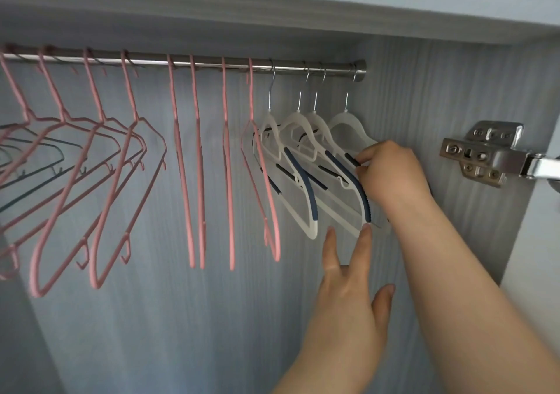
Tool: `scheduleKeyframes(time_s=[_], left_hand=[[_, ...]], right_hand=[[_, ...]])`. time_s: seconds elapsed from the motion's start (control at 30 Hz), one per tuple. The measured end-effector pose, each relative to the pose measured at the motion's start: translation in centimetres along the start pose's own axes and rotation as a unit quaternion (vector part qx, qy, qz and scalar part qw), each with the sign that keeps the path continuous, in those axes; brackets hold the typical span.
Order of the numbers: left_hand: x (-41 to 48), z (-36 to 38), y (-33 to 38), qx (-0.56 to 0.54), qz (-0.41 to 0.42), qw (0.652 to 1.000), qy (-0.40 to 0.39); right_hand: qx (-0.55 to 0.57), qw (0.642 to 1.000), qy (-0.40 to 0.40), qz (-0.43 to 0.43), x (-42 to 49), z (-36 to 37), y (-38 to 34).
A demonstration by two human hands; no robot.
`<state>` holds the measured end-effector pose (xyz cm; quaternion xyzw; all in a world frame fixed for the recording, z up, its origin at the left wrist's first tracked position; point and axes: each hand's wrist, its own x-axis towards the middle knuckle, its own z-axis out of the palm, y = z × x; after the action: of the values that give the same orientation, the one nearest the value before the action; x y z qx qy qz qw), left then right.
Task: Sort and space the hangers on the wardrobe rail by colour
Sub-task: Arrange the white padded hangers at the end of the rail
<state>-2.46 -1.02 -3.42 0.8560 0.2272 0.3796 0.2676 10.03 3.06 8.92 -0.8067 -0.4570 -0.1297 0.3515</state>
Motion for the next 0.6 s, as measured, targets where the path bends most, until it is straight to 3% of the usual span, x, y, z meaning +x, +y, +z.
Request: scheduleKeyframes(time_s=[0.37, 0.5, 0.6], left_hand=[[-0.7, 0.4, -0.5, 0.004, -0.004, 1.0, -0.001], [-1.2, 0.4, -0.7, -0.002, -0.016, 1.0, -0.003], [-1.5, 0.5, -0.8, -0.012, -0.026, 1.0, 0.004]], right_hand=[[0.041, 0.999, 0.015, 0.014, 0.1, -0.3, 0.4], [0.049, 0.989, 0.109, -0.087, -0.9, -0.9, -0.6], [0.023, 0.99, 0.075, -0.119, -1.5, -0.7, -1.7]])
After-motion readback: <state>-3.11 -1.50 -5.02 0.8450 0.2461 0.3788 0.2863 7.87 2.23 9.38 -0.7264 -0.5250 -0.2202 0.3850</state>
